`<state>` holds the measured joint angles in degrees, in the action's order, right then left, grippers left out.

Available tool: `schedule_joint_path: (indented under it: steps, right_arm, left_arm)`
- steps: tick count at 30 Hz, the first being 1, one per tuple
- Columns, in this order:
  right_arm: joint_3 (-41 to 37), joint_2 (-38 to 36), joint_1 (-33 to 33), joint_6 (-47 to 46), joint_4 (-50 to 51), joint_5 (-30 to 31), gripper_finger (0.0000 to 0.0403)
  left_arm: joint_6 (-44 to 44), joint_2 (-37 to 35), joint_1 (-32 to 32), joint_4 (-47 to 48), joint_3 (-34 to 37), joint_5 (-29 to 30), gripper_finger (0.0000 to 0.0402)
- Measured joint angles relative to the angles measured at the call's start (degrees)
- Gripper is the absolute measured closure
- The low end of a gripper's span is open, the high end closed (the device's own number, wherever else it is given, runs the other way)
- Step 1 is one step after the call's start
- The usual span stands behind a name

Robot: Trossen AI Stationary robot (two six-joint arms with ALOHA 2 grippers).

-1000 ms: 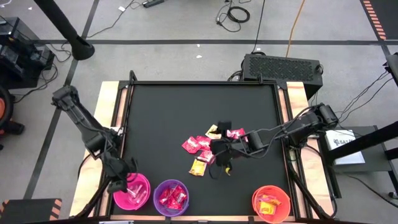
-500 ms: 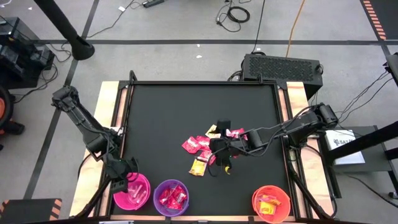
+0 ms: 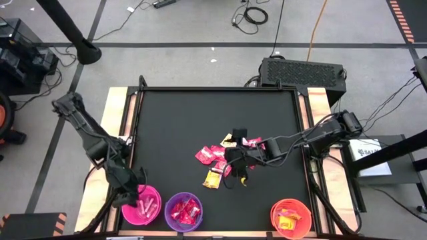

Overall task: Sort candy by brand, put in halloween buckets
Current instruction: Put the yellow candy into the orange bucket

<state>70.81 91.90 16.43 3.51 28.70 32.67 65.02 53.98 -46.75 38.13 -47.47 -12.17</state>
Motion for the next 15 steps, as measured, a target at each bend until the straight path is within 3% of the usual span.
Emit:
schedule_joint_path:
  steps: [4,7,11,15]
  right_arm:
    - [0.0,0.0,-0.42,1.08,0.78,-1.79,0.0157]
    - [0.0,0.0,-1.56,-0.45,2.09,-5.47,0.0175]
    - [-0.49,0.2,-3.49,-1.86,3.45,-5.67,0.02]
    - [-5.0,0.28,-5.42,-2.31,0.55,-6.13,0.0219]
  left_arm:
    - [-9.09,0.0,1.74,11.44,-7.62,13.72,0.0213]
    - [-15.65,-0.04,3.7,16.79,-11.83,27.35,0.0213]
    - [-27.08,-0.04,6.09,15.68,-13.17,45.79,0.0213]
    - [-34.2,0.44,8.6,13.51,-12.44,60.36,0.0213]
